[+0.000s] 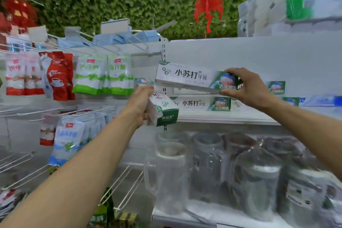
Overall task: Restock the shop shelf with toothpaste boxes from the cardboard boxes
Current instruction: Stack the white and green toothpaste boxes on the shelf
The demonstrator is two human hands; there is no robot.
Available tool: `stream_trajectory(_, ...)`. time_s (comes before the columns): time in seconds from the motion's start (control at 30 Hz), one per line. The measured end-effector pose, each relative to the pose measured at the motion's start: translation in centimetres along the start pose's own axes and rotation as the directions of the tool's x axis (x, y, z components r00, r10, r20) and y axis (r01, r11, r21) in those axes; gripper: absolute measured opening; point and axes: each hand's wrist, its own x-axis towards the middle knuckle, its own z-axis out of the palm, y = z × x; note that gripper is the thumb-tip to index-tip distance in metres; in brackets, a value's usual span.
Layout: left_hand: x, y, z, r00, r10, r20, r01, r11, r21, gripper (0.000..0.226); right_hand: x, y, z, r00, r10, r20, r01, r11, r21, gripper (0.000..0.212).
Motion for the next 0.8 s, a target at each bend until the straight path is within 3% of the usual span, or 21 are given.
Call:
stream_trajectory(0.27, 5.6, -1.2, 3.8, 0.999, 0.034, -0.006, -0.034, 0.999, 0.012, 0.03, 5.5, 6.2, 3.0, 0.995, 0.083, 0.058, -0.067, 0.97, -0.234, 0.061)
stream_trajectory(0.4, 7.0, -2.5, 5.1, 0.999, 0.032, -0.007, -0.032, 0.999, -0.02, 0.039, 6.8, 8.4, 5.5, 0.991, 0.119, 0.066, -0.1, 0.966, -0.24, 0.06)
stream_trajectory(0.63, 7.4, -4.2, 6.1, 1.0, -0.015, -0.011, 0.014, 0.998, -0.066, 0.077, 8.1, 10.3, 7.1, 0.987, 0.123, 0.106, -0.084, 0.947, -0.311, 0.058)
stream_trajectory(0.8, 7.6, -4.7, 6.5, 1.0, -0.01, 0.007, 0.01, 0.994, -0.109, 0.065, 7.9, 11.1, 7.6, 0.98, 0.132, 0.149, -0.081, 0.947, -0.311, 0.044)
